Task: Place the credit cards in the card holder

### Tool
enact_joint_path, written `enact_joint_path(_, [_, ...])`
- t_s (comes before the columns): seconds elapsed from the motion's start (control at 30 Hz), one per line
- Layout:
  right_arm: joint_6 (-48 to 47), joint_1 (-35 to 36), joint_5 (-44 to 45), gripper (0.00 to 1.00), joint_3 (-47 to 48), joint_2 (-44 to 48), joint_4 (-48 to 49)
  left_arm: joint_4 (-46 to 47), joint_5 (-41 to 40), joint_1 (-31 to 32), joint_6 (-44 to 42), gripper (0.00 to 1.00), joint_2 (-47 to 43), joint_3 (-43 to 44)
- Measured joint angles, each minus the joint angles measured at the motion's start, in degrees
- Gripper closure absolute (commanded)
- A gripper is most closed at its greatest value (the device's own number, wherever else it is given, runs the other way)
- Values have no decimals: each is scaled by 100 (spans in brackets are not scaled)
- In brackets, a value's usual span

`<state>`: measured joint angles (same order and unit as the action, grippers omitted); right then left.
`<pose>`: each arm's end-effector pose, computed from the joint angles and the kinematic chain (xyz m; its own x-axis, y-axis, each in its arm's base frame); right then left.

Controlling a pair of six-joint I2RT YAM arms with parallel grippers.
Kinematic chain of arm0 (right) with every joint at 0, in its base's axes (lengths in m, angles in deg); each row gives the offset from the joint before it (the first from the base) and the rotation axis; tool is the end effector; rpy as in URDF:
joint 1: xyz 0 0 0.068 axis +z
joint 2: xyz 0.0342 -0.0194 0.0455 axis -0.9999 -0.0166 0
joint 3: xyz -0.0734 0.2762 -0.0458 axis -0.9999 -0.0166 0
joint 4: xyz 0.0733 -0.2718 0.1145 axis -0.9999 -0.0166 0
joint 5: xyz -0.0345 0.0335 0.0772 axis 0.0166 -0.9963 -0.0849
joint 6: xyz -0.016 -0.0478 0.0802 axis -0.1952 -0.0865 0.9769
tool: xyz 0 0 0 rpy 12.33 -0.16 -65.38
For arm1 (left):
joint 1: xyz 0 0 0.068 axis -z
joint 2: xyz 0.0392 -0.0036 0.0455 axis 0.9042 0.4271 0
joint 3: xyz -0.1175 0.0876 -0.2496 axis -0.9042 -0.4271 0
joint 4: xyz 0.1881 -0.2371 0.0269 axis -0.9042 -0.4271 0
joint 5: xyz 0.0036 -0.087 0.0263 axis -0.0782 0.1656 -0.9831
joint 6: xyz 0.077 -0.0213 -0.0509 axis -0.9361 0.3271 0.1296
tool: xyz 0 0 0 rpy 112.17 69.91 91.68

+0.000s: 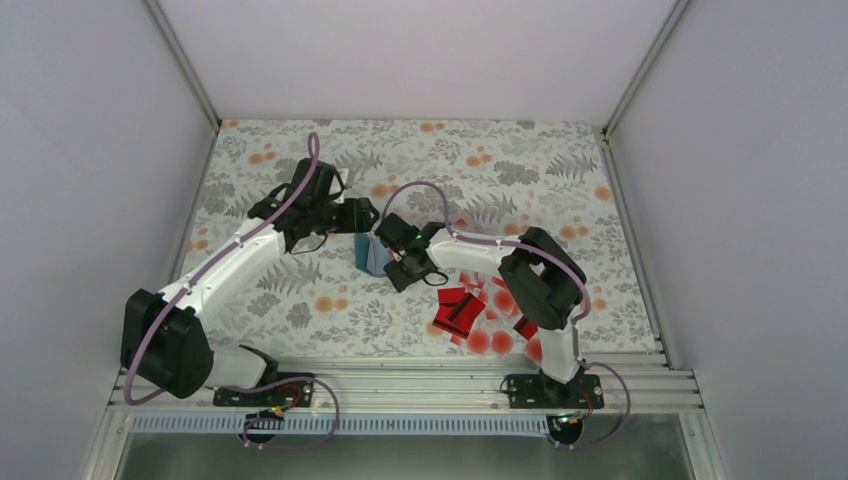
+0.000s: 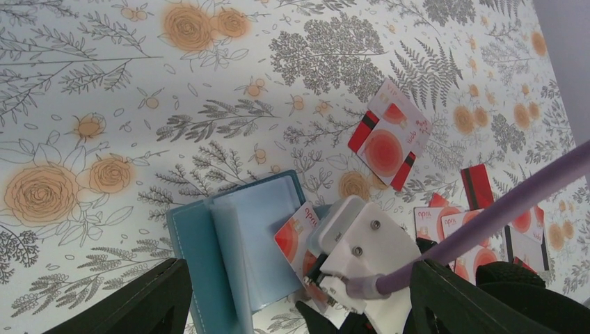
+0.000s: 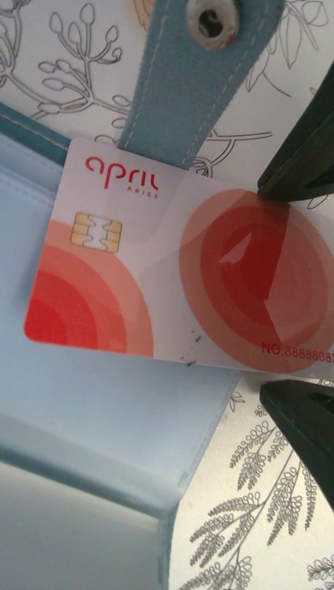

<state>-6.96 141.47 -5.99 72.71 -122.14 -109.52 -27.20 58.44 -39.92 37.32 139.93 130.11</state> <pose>0.2732 0.3419 0.0869 -0.7882 -0.5413 -0.2927 -0.5653 0.8249 -0.0031 0.3180 -0.1689 0.2480 -0.8440 -0.0815 -0.5301 0.1995 0.8698 -0.4513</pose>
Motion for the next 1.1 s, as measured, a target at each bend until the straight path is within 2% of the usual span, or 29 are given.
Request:
enact_joint_path(0.1, [35,7,-20,47,-4,-4,48,-20,-2,-9,0,22,-15,-22])
enact_joint_path(0.23, [39,7,7,50,-35,-2,140,-17,-2,-33,0,22,-31,-22])
enact_joint_path(0.57, [87,-33,39,70,-297,201,461,-17,-20,-68,0,22,-131,-24])
enact_joint_path(1.1, [50,-188,74,77,-483,551,431,-17,-39,-68,4,22,-133,-24])
